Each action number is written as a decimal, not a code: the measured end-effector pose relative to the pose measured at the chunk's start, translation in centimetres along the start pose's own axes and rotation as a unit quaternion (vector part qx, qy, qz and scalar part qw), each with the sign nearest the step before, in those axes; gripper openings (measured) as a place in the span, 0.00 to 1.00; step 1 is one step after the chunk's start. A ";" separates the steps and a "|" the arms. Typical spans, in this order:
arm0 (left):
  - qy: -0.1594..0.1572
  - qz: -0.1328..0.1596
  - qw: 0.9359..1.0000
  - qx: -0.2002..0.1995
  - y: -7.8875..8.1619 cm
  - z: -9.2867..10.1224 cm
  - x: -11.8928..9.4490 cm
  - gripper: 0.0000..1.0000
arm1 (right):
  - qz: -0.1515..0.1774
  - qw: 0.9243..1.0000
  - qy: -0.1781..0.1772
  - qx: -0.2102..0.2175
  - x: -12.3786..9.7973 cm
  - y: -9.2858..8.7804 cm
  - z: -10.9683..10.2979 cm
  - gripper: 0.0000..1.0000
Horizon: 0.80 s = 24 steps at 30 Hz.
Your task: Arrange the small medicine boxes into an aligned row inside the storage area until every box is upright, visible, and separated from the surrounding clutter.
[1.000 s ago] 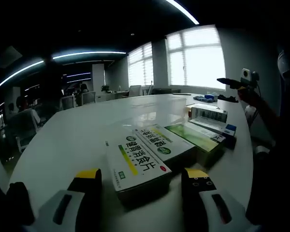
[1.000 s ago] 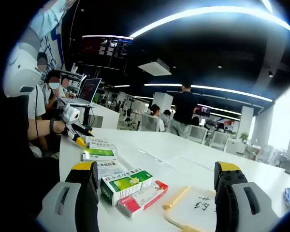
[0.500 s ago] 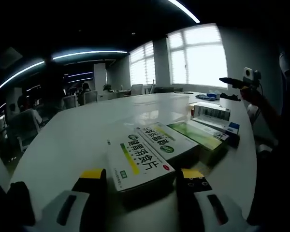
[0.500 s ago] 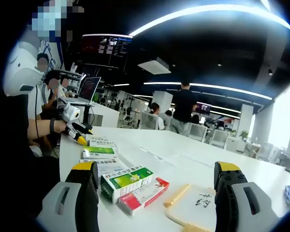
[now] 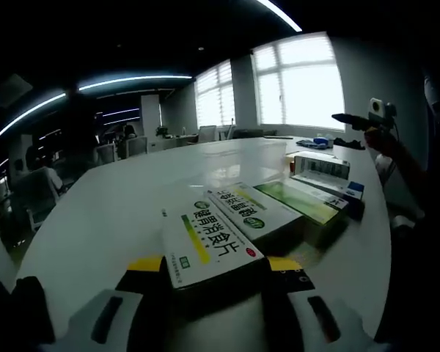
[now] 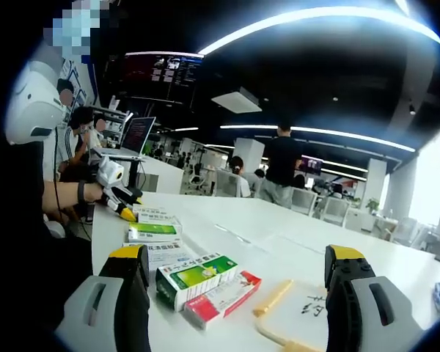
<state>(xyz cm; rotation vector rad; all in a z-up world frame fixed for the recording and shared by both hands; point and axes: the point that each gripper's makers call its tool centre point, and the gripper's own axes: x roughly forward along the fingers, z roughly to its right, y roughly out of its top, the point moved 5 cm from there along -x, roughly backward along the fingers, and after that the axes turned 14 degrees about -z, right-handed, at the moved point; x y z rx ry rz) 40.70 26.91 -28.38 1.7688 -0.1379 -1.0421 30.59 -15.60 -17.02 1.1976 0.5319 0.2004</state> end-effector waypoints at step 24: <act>0.012 0.073 0.996 -0.041 0.3 -1.8 -3.6 0.46 | 0.005 1.000 0.004 -0.001 0.2 0.4 -0.4 0.98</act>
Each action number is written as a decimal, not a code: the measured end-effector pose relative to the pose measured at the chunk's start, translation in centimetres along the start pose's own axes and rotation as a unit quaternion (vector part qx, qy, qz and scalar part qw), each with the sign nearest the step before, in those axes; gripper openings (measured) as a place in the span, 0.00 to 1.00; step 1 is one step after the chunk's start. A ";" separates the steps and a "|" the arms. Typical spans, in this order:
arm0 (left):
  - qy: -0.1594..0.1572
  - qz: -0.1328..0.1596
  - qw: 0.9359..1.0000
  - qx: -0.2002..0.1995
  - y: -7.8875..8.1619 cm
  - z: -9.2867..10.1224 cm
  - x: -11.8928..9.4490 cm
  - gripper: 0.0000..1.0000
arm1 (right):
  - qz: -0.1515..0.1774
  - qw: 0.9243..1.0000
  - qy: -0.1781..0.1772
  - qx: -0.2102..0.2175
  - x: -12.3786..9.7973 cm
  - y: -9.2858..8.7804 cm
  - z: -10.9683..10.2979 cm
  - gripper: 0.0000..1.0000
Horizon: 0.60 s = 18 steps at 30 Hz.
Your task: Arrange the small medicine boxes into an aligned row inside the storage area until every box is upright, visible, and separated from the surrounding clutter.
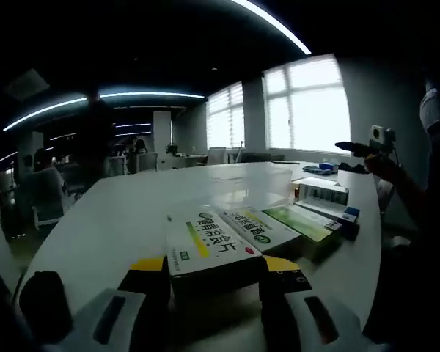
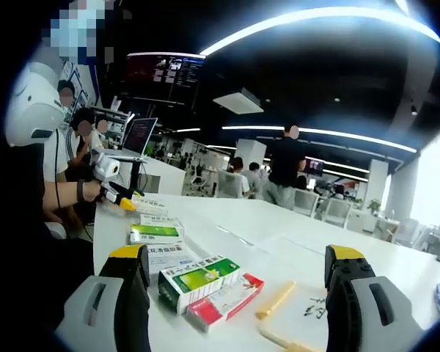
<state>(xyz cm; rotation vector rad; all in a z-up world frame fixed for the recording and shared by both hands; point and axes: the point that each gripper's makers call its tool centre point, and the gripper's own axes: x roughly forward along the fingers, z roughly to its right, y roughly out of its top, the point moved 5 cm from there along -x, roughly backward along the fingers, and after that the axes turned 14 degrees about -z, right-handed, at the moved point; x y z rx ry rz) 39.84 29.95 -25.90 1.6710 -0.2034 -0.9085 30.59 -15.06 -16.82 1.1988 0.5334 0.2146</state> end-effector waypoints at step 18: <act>0.012 0.076 0.997 0.010 3.3 0.3 -1.6 0.46 | -0.005 1.000 0.008 0.011 0.6 -0.3 -0.5 0.98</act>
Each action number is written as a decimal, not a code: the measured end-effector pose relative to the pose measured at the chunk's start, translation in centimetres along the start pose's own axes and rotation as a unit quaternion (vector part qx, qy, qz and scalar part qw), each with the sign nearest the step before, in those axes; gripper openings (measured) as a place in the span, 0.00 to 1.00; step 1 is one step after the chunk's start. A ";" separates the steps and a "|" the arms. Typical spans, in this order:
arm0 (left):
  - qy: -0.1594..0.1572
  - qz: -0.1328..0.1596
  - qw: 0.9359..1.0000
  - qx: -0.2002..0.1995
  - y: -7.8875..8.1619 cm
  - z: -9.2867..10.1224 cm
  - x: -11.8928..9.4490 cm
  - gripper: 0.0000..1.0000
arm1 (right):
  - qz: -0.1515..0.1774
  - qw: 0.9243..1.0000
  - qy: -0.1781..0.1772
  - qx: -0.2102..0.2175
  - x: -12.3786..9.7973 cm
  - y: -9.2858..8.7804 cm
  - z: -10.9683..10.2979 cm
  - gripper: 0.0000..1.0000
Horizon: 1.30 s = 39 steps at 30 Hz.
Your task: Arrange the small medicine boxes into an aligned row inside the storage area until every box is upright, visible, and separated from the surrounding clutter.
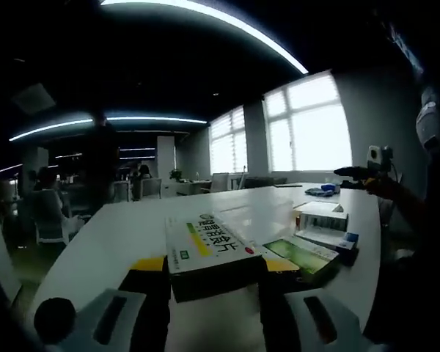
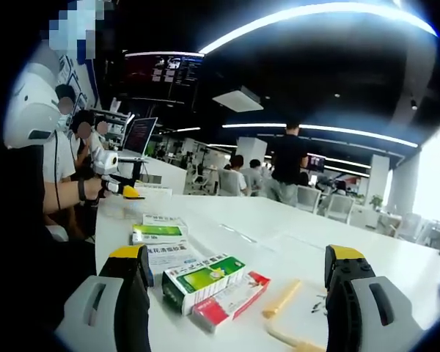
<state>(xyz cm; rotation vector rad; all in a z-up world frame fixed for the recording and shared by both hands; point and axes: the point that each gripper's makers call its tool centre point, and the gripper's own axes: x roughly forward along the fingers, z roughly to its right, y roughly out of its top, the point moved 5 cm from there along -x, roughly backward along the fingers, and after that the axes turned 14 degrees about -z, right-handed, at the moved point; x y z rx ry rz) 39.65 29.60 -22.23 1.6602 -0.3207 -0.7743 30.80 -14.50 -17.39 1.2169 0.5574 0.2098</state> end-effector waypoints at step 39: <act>-0.066 0.089 0.991 0.081 8.3 8.2 2.4 0.46 | 0.028 0.939 0.214 0.267 10.0 7.1 -6.3 0.72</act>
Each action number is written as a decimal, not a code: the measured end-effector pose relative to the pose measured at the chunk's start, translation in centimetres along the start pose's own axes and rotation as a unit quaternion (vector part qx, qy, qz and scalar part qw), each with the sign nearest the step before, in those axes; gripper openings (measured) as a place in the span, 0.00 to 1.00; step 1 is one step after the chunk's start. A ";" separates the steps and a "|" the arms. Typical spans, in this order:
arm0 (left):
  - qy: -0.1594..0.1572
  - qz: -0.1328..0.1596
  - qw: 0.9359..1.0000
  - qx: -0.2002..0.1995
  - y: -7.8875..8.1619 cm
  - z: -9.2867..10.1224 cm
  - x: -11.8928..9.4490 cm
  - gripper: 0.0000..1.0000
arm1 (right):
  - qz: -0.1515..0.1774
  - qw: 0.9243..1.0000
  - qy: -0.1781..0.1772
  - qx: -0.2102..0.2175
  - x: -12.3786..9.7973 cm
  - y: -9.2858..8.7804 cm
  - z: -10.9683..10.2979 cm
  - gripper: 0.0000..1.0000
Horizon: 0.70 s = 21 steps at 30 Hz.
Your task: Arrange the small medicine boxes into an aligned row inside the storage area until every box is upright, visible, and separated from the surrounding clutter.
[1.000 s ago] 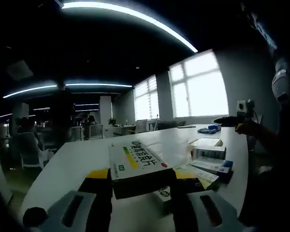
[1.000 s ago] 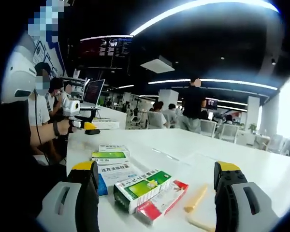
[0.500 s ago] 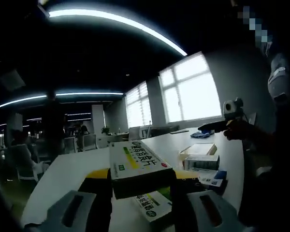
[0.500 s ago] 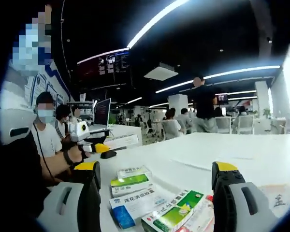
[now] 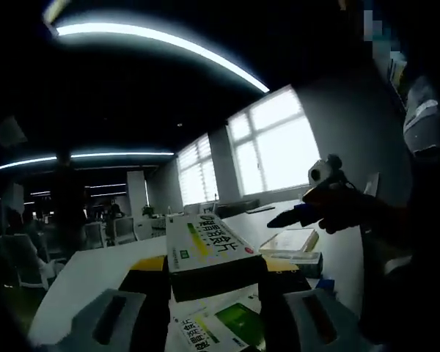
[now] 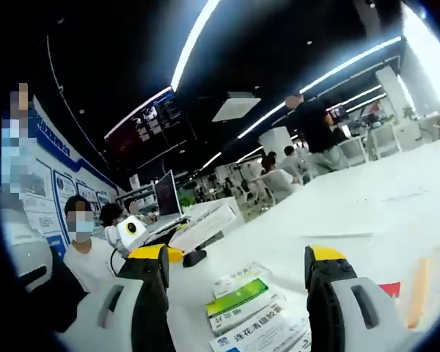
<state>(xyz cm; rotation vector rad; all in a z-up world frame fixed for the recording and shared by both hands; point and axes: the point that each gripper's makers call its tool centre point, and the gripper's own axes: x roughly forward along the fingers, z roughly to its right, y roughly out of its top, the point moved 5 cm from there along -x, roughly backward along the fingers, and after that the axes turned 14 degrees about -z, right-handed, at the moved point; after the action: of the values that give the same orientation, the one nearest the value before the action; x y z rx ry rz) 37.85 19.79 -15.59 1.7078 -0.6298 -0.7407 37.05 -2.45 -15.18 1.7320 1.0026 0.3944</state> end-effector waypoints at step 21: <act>-0.041 0.015 0.998 0.052 1.7 5.0 2.3 0.46 | 0.021 0.966 0.167 0.197 4.8 0.7 -1.6 0.38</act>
<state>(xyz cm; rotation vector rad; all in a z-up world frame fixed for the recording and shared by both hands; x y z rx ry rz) 35.62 14.53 -15.29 1.7666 -0.7608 -0.7704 39.11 2.22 -14.87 2.0907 1.3579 0.5564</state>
